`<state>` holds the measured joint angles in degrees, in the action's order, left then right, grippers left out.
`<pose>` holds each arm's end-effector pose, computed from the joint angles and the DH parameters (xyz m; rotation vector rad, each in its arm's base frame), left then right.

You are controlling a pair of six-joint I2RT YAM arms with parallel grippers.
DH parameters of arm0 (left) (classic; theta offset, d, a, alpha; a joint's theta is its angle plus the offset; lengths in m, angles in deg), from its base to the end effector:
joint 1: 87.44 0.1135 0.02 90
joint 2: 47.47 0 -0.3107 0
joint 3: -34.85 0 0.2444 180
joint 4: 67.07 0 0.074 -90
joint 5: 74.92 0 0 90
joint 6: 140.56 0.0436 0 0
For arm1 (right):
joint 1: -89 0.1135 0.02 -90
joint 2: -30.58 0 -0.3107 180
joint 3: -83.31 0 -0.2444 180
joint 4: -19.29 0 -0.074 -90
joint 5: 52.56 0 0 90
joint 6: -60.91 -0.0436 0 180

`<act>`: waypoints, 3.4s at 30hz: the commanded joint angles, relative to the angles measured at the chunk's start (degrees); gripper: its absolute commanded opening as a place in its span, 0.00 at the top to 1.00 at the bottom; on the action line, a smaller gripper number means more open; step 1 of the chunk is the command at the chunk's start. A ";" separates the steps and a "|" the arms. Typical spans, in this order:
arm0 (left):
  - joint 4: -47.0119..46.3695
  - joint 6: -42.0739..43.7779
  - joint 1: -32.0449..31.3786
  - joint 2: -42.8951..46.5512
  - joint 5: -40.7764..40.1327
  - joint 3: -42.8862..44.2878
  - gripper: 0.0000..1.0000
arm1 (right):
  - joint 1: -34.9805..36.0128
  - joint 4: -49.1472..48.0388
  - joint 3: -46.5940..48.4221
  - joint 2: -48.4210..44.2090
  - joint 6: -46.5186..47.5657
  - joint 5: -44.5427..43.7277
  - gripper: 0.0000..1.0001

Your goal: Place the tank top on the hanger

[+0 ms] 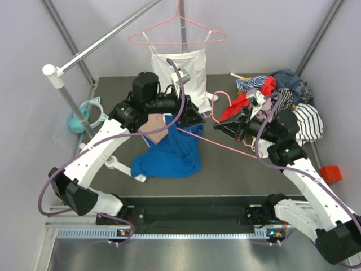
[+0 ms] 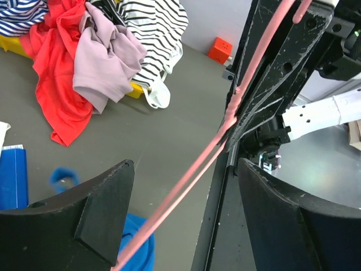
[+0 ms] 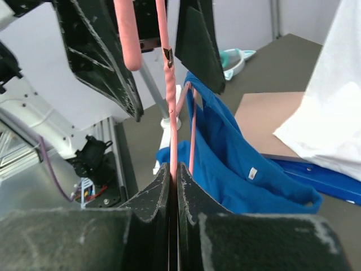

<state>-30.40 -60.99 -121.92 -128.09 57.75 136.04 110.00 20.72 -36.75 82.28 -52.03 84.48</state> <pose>0.2306 -0.1942 0.4765 0.9307 1.7214 -1.2172 0.1494 0.0915 0.4047 -0.6858 1.4607 1.1955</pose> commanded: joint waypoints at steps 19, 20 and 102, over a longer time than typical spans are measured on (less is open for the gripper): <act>-2.85 -3.45 0.29 0.64 12.95 -1.72 0.68 | -2.45 -11.83 4.54 5.86 -8.26 14.39 1.00; -3.99 -4.76 0.29 0.64 14.18 -2.16 0.86 | -2.62 -12.10 4.45 6.47 -8.44 14.65 1.00; 10.50 -10.39 0.20 43.09 -59.90 -36.79 1.00 | 22.95 19.80 22.55 49.19 1.67 -32.81 0.34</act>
<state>-19.80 -70.85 -121.62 -86.71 -0.36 99.39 130.54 35.87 -19.66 128.14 -49.87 55.06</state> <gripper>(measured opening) 0.038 0.651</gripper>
